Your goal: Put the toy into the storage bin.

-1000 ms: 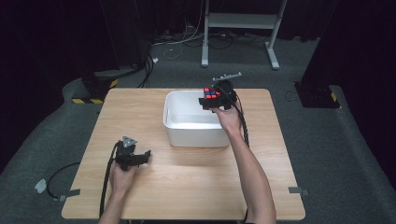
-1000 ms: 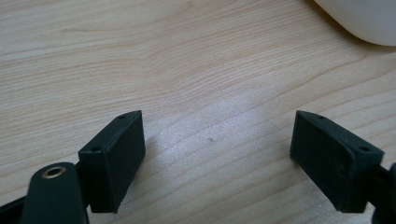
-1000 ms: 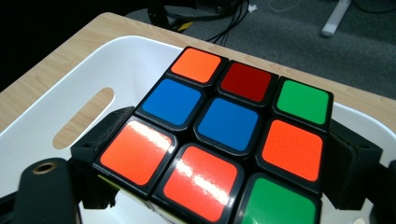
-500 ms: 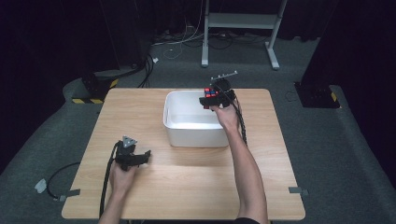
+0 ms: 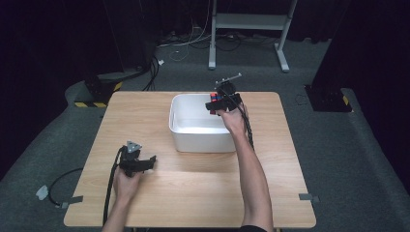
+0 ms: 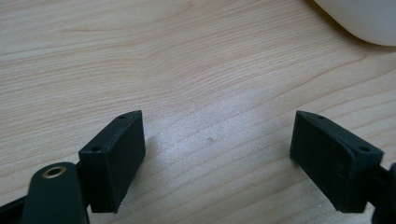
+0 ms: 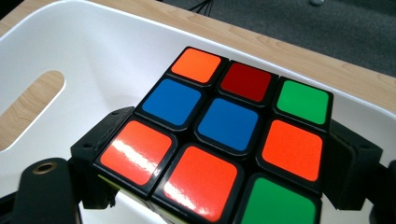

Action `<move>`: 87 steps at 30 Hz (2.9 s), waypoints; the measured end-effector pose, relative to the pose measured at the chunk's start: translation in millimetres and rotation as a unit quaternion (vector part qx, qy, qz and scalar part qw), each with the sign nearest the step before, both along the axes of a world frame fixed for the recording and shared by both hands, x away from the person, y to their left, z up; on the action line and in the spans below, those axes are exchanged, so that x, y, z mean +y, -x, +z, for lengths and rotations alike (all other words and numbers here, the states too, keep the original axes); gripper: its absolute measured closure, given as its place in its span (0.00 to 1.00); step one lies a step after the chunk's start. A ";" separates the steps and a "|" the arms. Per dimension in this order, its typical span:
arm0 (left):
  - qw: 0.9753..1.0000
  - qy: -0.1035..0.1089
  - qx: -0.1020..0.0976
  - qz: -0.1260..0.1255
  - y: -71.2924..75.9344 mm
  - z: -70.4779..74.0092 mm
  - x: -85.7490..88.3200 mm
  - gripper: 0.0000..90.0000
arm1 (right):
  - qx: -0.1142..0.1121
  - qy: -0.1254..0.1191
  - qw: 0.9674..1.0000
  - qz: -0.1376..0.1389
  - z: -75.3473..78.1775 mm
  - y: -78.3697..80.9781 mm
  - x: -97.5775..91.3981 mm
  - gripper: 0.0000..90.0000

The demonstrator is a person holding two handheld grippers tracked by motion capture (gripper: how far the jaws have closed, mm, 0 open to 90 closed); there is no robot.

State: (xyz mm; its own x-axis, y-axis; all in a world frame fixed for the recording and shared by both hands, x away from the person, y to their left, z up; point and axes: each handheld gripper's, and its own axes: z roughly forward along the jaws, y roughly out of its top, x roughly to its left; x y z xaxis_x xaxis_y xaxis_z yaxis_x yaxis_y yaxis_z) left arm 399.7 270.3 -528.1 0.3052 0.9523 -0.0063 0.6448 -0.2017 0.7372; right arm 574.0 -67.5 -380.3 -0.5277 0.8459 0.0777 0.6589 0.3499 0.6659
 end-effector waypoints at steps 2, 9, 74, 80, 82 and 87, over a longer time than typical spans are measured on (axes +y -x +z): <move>1.000 0.001 0.000 0.001 0.0 -0.1 -0.1 0.20 | 0.006 0.002 1.000 -0.002 -1.2 -1.2 0.3 0.18; 1.000 0.000 0.000 0.000 0.0 0.0 0.0 0.20 | 0.026 0.015 1.000 0.000 -3.0 -5.3 2.8 0.18; 1.000 0.000 0.000 -0.001 0.1 0.0 0.2 0.20 | 0.030 0.010 0.999 0.028 10.2 16.2 2.7 0.18; 1.000 0.000 0.000 -0.001 0.1 0.0 0.2 0.20 | 0.026 0.008 0.999 0.033 11.1 20.0 3.2 0.18; 1.000 0.000 0.000 -0.001 0.0 0.0 0.2 0.20 | 0.025 0.005 0.999 0.035 11.1 21.5 2.5 0.18; 1.000 0.000 0.000 -0.001 0.0 -0.1 0.2 0.20 | 0.024 0.000 0.999 0.034 10.0 24.3 -0.2 0.18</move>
